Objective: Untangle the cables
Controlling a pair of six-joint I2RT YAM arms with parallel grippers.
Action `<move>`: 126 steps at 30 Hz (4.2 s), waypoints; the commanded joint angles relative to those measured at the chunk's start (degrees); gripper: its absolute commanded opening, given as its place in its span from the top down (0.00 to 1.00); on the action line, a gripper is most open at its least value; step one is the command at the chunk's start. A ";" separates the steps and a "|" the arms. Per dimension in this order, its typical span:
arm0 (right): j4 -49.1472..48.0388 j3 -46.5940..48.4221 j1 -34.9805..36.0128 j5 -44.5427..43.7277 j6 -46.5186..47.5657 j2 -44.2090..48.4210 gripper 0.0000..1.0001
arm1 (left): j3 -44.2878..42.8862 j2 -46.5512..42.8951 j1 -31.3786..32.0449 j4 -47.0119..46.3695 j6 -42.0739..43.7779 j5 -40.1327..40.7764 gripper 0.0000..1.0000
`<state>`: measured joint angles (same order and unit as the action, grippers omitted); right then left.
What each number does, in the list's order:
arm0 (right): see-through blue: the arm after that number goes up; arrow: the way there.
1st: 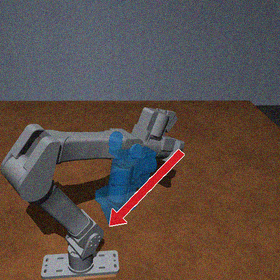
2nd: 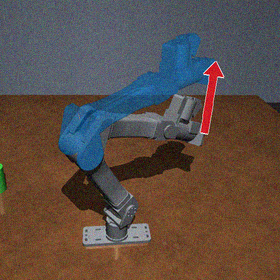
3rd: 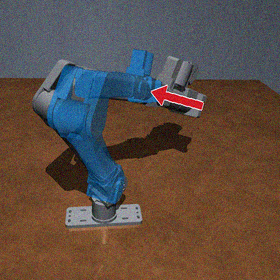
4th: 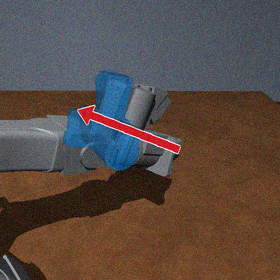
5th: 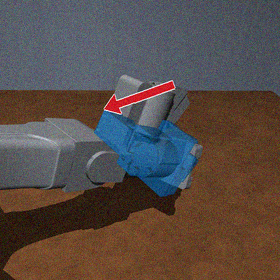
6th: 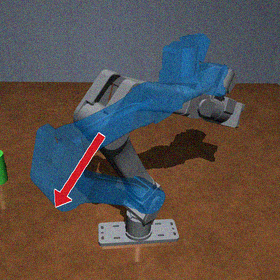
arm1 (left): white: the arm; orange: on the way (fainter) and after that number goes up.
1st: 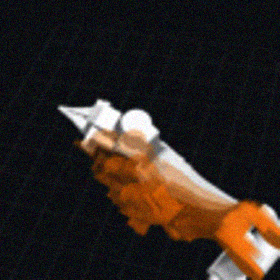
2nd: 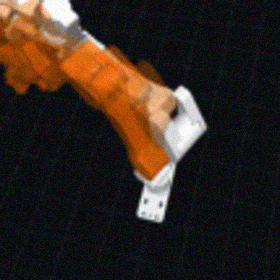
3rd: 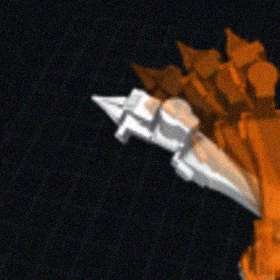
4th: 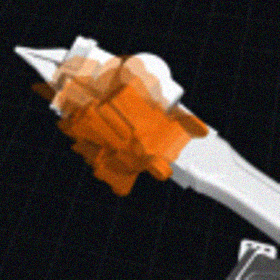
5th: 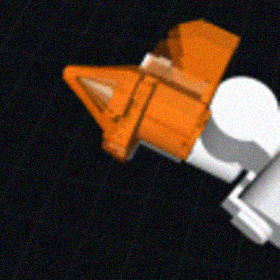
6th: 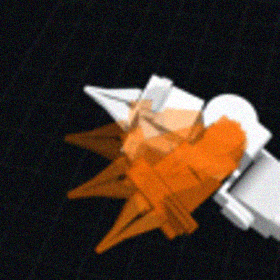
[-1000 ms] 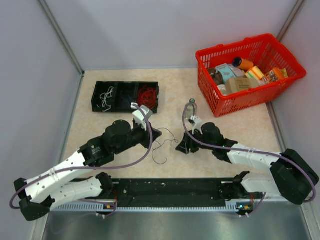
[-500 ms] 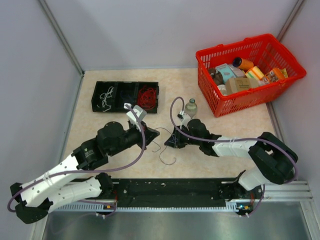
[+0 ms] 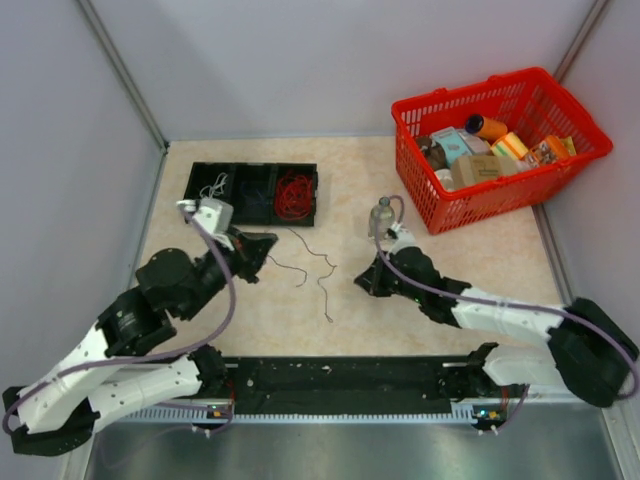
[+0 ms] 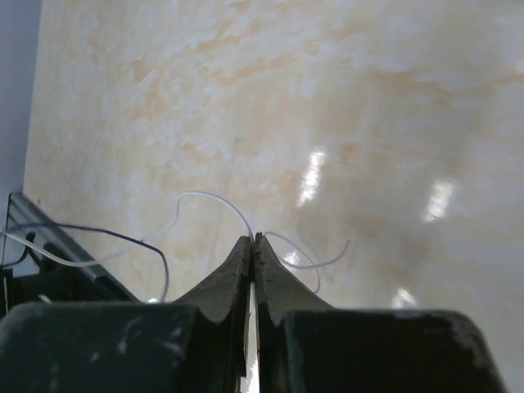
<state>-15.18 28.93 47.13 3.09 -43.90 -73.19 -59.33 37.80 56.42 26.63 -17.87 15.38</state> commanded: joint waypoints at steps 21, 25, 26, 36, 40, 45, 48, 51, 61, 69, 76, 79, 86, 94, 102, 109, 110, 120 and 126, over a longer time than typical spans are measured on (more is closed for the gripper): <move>23.72 -5.02 -18.92 -4.08 3.46 36.46 1.00 | -8.17 -7.68 -0.09 3.94 0.92 34.84 1.00; 23.35 -5.20 -18.83 -1.51 4.52 36.62 1.00 | -4.76 1.47 -0.09 10.37 -10.85 29.38 1.00; 23.70 -5.11 -18.83 -1.68 4.79 37.32 1.00 | -2.91 3.23 -0.26 10.37 -12.96 27.01 1.00; 28.80 -5.55 -18.75 -6.34 6.37 42.69 1.00 | 11.95 13.69 -3.42 2.99 -24.23 22.07 1.00; 29.15 -5.90 -18.75 -6.96 6.55 42.95 1.00 | 13.71 18.09 -5.44 2.20 -25.38 18.30 1.00; 28.89 -6.60 -18.83 -7.84 6.46 42.52 1.00 | 13.20 26.16 -5.62 -4.40 -18.00 0.48 1.00; 28.72 -6.52 -18.75 -8.19 6.63 42.16 1.00 | 10.73 33.81 -5.45 -4.39 -15.71 -7.09 1.00; 28.80 -6.52 -18.83 -8.10 6.81 42.16 1.00 | 8.89 39.35 -4.74 -3.08 -15.26 -7.73 0.99; 28.89 -7.57 -18.83 -8.19 6.28 42.69 1.00 | 6.69 45.87 -3.95 -0.01 -14.65 -9.40 0.68; 28.80 -7.39 -18.83 -7.66 6.55 42.78 1.00 | 7.39 45.08 -3.34 -0.02 -17.89 -7.83 0.42; 28.80 -7.83 -18.83 -7.31 6.11 42.87 1.00 | 7.56 41.66 -2.90 6.15 -31.59 -0.88 0.29; 28.63 -7.66 -18.75 -6.87 6.11 42.78 1.00 | 7.65 40.07 -2.99 7.20 -37.57 0.09 0.19; 29.15 -7.66 -18.83 -6.61 6.37 43.74 1.00 | 9.48 36.21 -4.83 11.51 -56.98 -1.21 0.04; 28.98 -8.10 -18.83 -6.35 6.11 43.66 1.00 | 17.07 33.73 -5.97 -0.11 -60.36 -6.95 0.07; 28.63 -8.45 -18.83 -6.52 6.11 43.66 1.00 | 18.02 39.98 -5.18 -5.35 -55.70 -6.58 0.04; 28.71 -8.54 -18.92 -6.35 6.11 43.57 1.00 | 15.31 43.32 -5.01 -5.29 -54.38 -2.29 0.27; 28.63 -8.54 -18.83 -6.34 6.11 43.48 1.00 | 14.69 44.10 -4.92 -3.88 -54.64 -1.58 0.29; 28.19 -9.15 -18.83 -6.08 5.84 43.57 1.00 | 12.40 49.04 -4.57 -1.76 -57.46 -1.24 0.62; 28.28 -9.15 -18.83 -5.99 5.93 44.01 1.00 | 10.91 41.23 -5.53 1.23 -50.36 10.71 1.00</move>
<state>14.70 19.77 28.36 -3.14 -38.09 -29.98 -45.78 85.69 51.64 26.20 -73.67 16.36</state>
